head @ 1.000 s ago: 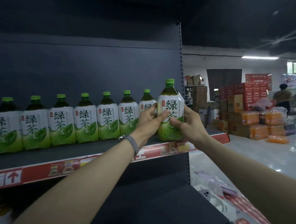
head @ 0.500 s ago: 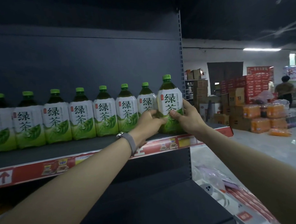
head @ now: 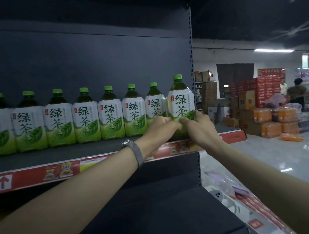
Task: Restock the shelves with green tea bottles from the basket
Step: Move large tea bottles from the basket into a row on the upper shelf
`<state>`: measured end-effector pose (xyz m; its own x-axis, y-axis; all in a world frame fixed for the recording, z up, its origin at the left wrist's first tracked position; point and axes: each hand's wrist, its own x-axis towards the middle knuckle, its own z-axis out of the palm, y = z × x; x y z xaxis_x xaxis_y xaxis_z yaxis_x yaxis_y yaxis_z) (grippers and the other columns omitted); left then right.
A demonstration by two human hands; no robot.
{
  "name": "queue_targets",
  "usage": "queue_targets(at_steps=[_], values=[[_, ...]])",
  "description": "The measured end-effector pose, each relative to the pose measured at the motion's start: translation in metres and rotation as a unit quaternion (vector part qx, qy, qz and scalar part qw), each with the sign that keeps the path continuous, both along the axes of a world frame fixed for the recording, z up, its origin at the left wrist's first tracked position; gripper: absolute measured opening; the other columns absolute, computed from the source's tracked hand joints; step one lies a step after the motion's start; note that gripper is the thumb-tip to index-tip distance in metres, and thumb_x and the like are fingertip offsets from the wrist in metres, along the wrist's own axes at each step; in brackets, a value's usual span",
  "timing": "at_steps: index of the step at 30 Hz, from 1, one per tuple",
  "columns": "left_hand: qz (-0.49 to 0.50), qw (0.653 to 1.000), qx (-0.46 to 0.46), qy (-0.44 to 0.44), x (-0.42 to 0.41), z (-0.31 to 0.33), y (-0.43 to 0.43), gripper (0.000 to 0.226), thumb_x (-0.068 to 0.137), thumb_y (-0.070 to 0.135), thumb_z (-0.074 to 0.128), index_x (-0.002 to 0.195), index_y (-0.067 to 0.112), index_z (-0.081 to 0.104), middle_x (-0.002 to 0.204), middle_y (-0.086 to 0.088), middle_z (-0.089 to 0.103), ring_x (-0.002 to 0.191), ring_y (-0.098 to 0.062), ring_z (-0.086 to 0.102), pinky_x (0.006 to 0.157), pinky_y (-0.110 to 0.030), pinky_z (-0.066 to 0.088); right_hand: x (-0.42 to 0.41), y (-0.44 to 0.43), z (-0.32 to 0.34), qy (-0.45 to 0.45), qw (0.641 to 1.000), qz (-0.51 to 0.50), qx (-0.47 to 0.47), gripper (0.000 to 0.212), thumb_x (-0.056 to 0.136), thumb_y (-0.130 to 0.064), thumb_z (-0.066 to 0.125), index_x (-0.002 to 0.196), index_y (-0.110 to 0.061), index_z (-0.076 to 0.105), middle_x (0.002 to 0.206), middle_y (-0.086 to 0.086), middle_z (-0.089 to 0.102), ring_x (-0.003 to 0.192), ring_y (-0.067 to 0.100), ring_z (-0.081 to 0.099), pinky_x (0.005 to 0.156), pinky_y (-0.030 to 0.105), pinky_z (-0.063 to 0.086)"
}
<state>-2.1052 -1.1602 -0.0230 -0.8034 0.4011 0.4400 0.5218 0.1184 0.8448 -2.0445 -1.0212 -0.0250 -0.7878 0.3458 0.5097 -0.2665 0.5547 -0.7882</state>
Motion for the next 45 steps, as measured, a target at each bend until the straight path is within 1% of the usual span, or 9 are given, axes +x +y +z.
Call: queue_targets(at_steps=[10, 14, 18, 20, 25, 30, 35, 40, 45], values=[[0.028, 0.998, -0.05, -0.003, -0.024, 0.012, 0.011, 0.041, 0.062, 0.033, 0.072, 0.096, 0.01, 0.078, 0.102, -0.009, 0.079, 0.109, -0.03, 0.072, 0.104, -0.055, 0.054, -0.037, 0.023, 0.009, -0.015, 0.999, -0.019, 0.026, 0.069, 0.077, -0.064, 0.053, 0.125, -0.016, 0.067, 0.126, 0.01, 0.067, 0.12, 0.032, 0.061, 0.105, 0.052, 0.053], [0.056, 0.995, -0.086, 0.01, -0.028, 0.015, 0.018, 0.035, 0.072, 0.032, 0.071, 0.1, 0.011, 0.078, 0.103, -0.008, 0.076, 0.106, -0.027, 0.069, 0.096, -0.046, 0.055, -0.057, 0.033, 0.011, -0.021, 0.999, -0.009, 0.026, 0.05, 0.09, -0.054, 0.062, 0.117, -0.013, 0.071, 0.117, 0.01, 0.072, 0.107, 0.03, 0.067, 0.093, 0.046, 0.059], [0.051, 0.993, -0.109, -0.022, -0.034, 0.019, 0.026, 0.036, 0.076, 0.026, 0.071, 0.11, 0.015, 0.073, 0.108, -0.005, 0.074, 0.109, -0.024, 0.067, 0.096, -0.04, 0.054, -0.076, 0.04, 0.017, -0.052, 0.998, 0.004, 0.039, 0.043, 0.095, -0.05, 0.064, 0.117, -0.013, 0.071, 0.116, 0.009, 0.072, 0.108, 0.029, 0.067, 0.096, 0.044, 0.058], [0.045, 0.991, -0.127, -0.024, -0.034, 0.019, 0.029, 0.031, 0.084, 0.021, 0.071, 0.113, 0.011, 0.072, 0.108, -0.006, 0.073, 0.106, -0.021, 0.066, 0.084, -0.033, 0.051, -0.083, 0.04, 0.021, -0.07, 0.997, 0.018, 0.042, 0.038, 0.094, -0.049, 0.066, 0.111, -0.015, 0.069, 0.114, 0.009, 0.071, 0.107, 0.029, 0.066, 0.097, 0.045, 0.058], [0.049, 0.991, -0.121, -0.027, -0.034, 0.017, 0.028, 0.026, 0.087, 0.019, 0.072, 0.111, 0.009, 0.073, 0.107, -0.008, 0.073, 0.103, -0.02, 0.066, 0.076, -0.03, 0.046, -0.098, 0.039, 0.023, -0.086, 0.996, 0.019, 0.031, 0.062, 0.073, -0.061, 0.061, 0.115, -0.016, 0.069, 0.123, 0.014, 0.066, 0.108, 0.031, 0.065, 0.099, 0.05, 0.056], [0.075, 0.991, -0.112, -0.023, -0.031, 0.017, 0.028, 0.01, 0.086, 0.018, 0.073, 0.095, 0.014, 0.07, 0.097, -0.003, 0.07, 0.093, -0.015, 0.062, 0.069, -0.028, 0.042, -0.105, 0.039, 0.023, -0.086, 0.995, 0.036, 0.022, 0.058, 0.081, -0.059, 0.065, 0.113, -0.011, 0.071, 0.11, 0.01, 0.073, 0.106, 0.029, 0.068, 0.097, 0.048, 0.057], [0.053, 0.994, -0.075, -0.059, -0.031, 0.018, 0.028, 0.024, 0.084, 0.018, 0.071, 0.108, 0.014, 0.07, 0.112, -0.005, 0.071, 0.104, -0.016, 0.061, 0.085, -0.032, 0.048, -0.104, 0.042, 0.021, -0.1, 0.989, 0.093, 0.049, 0.063, 0.073, -0.057, 0.058, 0.115, -0.014, 0.074, 0.11, 0.008, 0.074, 0.105, 0.025, 0.069, 0.095, 0.043, 0.054], [0.036, 0.996, -0.055, -0.067, -0.033, 0.016, 0.029, 0.034, 0.082, 0.014, 0.069, 0.116, 0.015, 0.068, 0.121, -0.002, 0.067, 0.11, -0.014, 0.057, 0.098, -0.036, 0.047, -0.102, 0.045, 0.021, -0.099, 0.983, 0.134, 0.082, 0.031, 0.099, -0.031, 0.049, 0.114, -0.02, 0.074, 0.122, 0.007, 0.069, 0.112, 0.022, 0.063, 0.086, 0.035, 0.047], [0.025, 0.996, -0.043, -0.079, -0.032, 0.016, 0.029, 0.025, 0.08, 0.012, 0.067, 0.102, 0.022, 0.063, 0.122, -0.001, 0.062, 0.117, -0.018, 0.053, 0.11, -0.042, 0.043, -0.097, 0.046, 0.019, -0.095, 0.98, 0.156, 0.073, 0.032, 0.1, -0.024, 0.044, 0.108, -0.016, 0.074, 0.121, 0.009, 0.066, 0.115, 0.024, 0.061, 0.082, 0.033, 0.045]])
